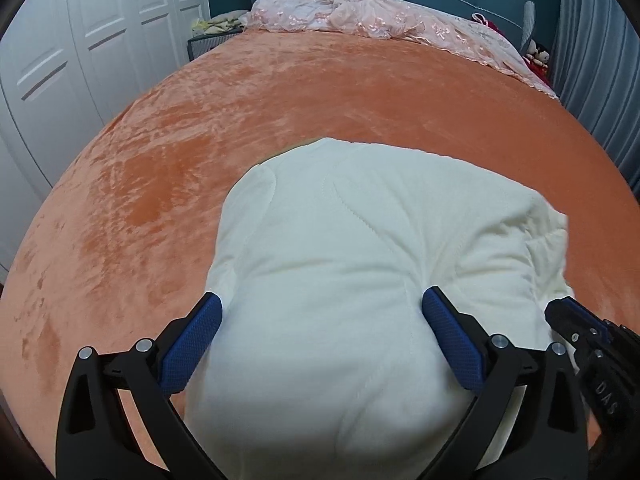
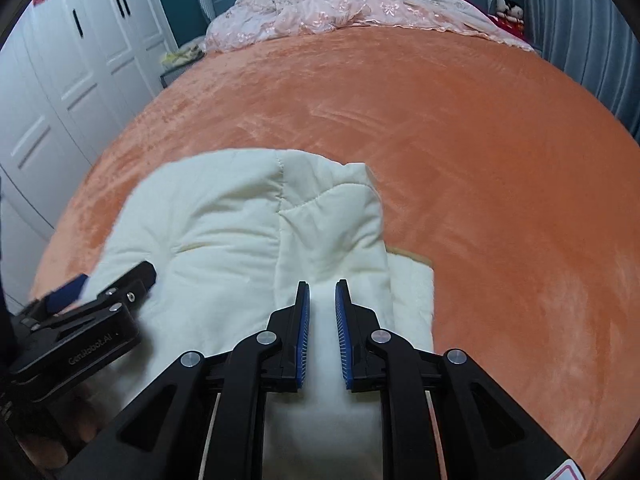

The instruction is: Fold large clothes

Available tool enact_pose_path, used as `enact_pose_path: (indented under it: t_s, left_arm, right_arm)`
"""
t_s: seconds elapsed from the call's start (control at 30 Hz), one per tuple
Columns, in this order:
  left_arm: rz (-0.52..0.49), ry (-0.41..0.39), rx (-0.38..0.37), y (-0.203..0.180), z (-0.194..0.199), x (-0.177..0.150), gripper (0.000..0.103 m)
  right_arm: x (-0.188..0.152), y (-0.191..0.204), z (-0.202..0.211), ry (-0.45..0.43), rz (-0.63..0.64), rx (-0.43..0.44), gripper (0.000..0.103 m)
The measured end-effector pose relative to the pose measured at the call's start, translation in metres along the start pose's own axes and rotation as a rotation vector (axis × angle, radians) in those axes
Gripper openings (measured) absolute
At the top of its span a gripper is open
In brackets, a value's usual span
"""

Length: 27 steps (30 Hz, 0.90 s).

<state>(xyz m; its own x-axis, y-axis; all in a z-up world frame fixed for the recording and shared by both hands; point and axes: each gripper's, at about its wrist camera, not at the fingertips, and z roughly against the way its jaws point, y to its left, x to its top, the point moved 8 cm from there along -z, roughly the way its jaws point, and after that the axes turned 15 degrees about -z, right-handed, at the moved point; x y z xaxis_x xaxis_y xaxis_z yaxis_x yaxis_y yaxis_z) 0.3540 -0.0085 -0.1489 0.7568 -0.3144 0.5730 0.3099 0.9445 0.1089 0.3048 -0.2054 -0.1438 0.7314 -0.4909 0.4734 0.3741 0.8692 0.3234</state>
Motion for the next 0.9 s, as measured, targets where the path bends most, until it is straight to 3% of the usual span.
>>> enact_pose_path:
  t_s: [0.17, 0.37, 0.53, 0.6, 0.67, 0.73, 0.9]
  left_arm:
    - [0.005, 0.047, -0.065, -0.003, 0.054, -0.052, 0.098]
    - [0.060, 0.124, -0.074, -0.005, 0.057, -0.103, 0.098]
    - [0.084, 0.140, -0.069, -0.004, 0.051, -0.106, 0.098]
    - [0.071, 0.144, -0.047, -0.005, 0.057, -0.104, 0.098]
    - [0.053, 0.141, -0.018, -0.006, 0.066, -0.105, 0.098]
    - [0.036, 0.139, 0.011, -0.007, 0.074, -0.106, 0.098]
    - [0.039, 0.140, 0.050, -0.007, 0.092, -0.112, 0.098]
  right_arm:
    - [-0.051, -0.021, 0.042, 0.084, -0.014, 0.011, 0.016]
    - [-0.077, -0.027, 0.037, 0.123, 0.022, -0.026, 0.021]
    - [-0.076, -0.022, 0.033, 0.129, 0.044, -0.064, 0.023]
    - [-0.077, -0.021, 0.045, 0.120, 0.036, -0.057, 0.028]
    - [-0.081, -0.022, 0.055, 0.108, 0.027, -0.062, 0.044]
    - [-0.088, -0.026, 0.064, 0.098, 0.025, -0.083, 0.053]
    - [-0.103, -0.034, 0.080, 0.107, 0.010, -0.069, 0.053]
